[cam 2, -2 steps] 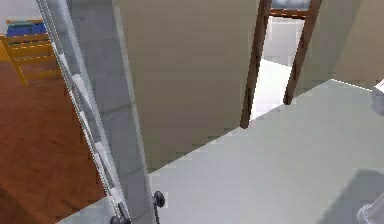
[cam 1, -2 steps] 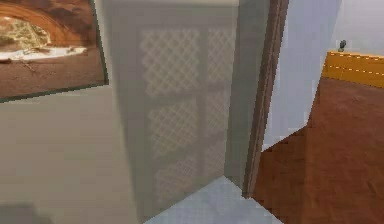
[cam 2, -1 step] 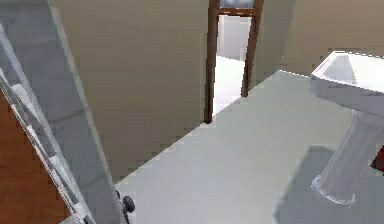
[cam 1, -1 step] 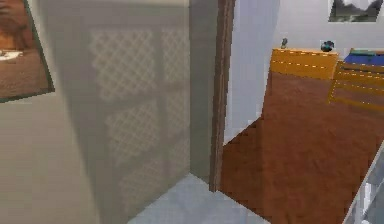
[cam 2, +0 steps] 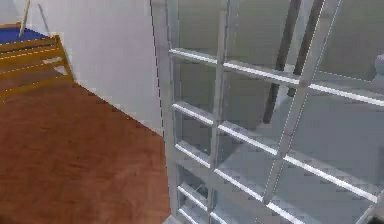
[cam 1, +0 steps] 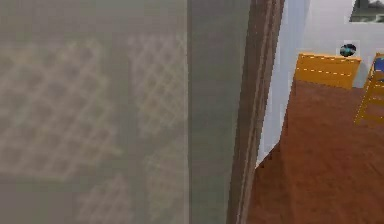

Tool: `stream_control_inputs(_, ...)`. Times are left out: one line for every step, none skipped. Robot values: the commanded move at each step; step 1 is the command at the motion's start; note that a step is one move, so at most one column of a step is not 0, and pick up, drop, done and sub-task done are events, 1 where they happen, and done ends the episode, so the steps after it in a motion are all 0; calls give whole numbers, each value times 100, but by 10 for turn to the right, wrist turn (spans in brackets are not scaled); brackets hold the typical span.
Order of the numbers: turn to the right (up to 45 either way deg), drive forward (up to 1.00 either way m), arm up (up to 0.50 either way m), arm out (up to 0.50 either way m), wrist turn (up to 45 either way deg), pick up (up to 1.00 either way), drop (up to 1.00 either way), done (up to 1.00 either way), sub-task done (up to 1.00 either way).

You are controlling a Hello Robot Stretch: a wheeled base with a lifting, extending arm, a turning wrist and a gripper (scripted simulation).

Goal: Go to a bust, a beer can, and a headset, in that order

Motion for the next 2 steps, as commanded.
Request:
stream_control_inputs(390,0,0,0,0,0,0,0,0)
stream_control_inputs(0,75,0,0,0,0,0,0,0)
